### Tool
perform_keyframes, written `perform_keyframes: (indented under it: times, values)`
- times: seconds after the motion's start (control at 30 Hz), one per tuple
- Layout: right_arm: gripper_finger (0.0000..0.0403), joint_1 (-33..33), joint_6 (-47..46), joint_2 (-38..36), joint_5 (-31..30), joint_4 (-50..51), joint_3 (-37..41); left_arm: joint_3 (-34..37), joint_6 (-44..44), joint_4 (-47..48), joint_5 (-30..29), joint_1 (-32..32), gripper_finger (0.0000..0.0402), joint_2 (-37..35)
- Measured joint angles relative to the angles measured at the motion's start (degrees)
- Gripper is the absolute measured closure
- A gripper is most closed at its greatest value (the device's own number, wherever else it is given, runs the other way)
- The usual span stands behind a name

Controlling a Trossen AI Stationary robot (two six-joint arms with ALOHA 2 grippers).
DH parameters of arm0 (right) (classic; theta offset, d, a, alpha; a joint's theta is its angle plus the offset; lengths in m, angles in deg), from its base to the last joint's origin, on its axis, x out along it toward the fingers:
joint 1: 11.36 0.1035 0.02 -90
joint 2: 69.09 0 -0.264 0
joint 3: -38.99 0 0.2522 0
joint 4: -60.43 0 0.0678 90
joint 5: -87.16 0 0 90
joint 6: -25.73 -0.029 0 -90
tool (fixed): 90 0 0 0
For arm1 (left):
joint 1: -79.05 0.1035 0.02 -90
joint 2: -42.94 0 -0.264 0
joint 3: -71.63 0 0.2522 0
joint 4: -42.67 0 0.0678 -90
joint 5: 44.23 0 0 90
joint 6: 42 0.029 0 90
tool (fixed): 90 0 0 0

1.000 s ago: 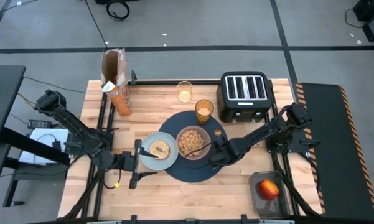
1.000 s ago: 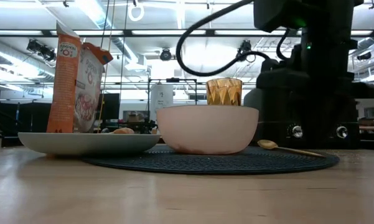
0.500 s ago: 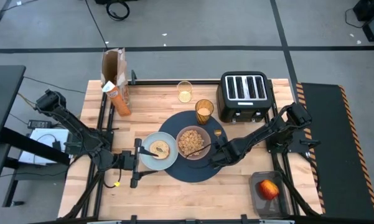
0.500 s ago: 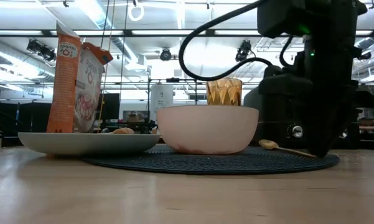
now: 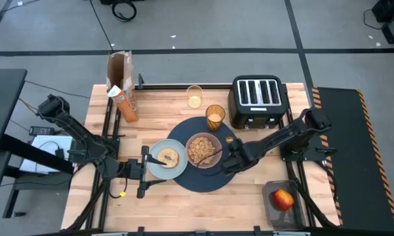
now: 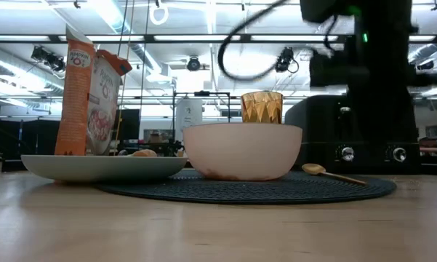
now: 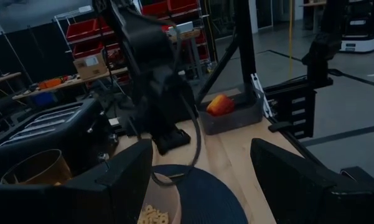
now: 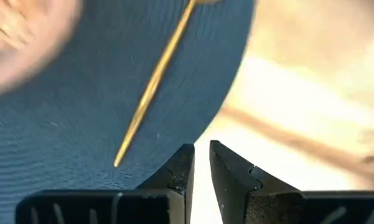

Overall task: Arrange a breakfast setting
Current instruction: Put the apple from the black bin on the top left of the orange bowl

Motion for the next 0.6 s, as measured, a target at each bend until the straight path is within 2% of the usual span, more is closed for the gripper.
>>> perform_keyframes:
  times: [0.17,0.3,0.47,0.6]
  values:
    - [0.0341,0.9,1.5,-4.8,-5.9,12.4,-6.1,0.0,-0.2,0.1,-0.1,0.0,0.0123,0.0]
    - [0.0341,5.6,7.5,-9.8,-6.2,13.4,-8.8,0.0,-2.6,2.0,-0.1,-0.2,0.0123,0.0]
    - [0.0337,13.7,14.9,-12.9,0.4,13.9,-10.8,0.0,-6.5,4.4,0.6,-0.8,0.0123,0.0]
    - [0.0304,19.5,16.1,-11.8,8.4,15.9,-10.8,0.0,-9.5,4.4,3.7,-0.9,0.0123,0.0]
